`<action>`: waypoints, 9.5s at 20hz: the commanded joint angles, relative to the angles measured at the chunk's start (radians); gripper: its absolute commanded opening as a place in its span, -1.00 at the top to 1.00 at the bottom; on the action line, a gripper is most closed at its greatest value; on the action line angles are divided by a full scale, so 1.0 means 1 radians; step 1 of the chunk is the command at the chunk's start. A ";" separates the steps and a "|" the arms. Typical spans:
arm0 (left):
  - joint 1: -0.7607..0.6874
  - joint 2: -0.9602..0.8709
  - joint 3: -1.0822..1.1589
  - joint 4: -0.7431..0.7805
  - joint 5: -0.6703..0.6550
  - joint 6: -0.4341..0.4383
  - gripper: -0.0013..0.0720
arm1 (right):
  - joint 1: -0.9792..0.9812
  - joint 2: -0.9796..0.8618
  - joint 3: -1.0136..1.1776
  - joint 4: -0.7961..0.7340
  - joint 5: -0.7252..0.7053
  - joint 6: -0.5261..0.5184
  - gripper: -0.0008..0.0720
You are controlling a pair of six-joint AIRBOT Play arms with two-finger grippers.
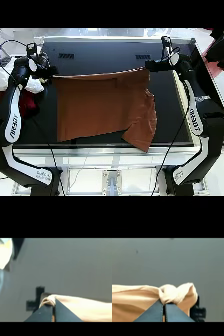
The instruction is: Fold the shirts.
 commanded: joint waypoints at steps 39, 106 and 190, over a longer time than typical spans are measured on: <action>0.132 1.222 -1.110 0.130 -0.121 -0.465 -0.45 | -0.397 0.542 -0.792 0.191 0.478 -0.084 -0.09; 0.017 0.210 -0.333 -0.300 0.083 0.071 0.95 | -0.130 0.345 -0.669 0.504 0.003 -0.210 0.95; -0.457 -0.348 0.224 -0.496 -0.338 0.424 0.94 | 0.236 0.064 0.186 0.584 0.480 -0.080 0.95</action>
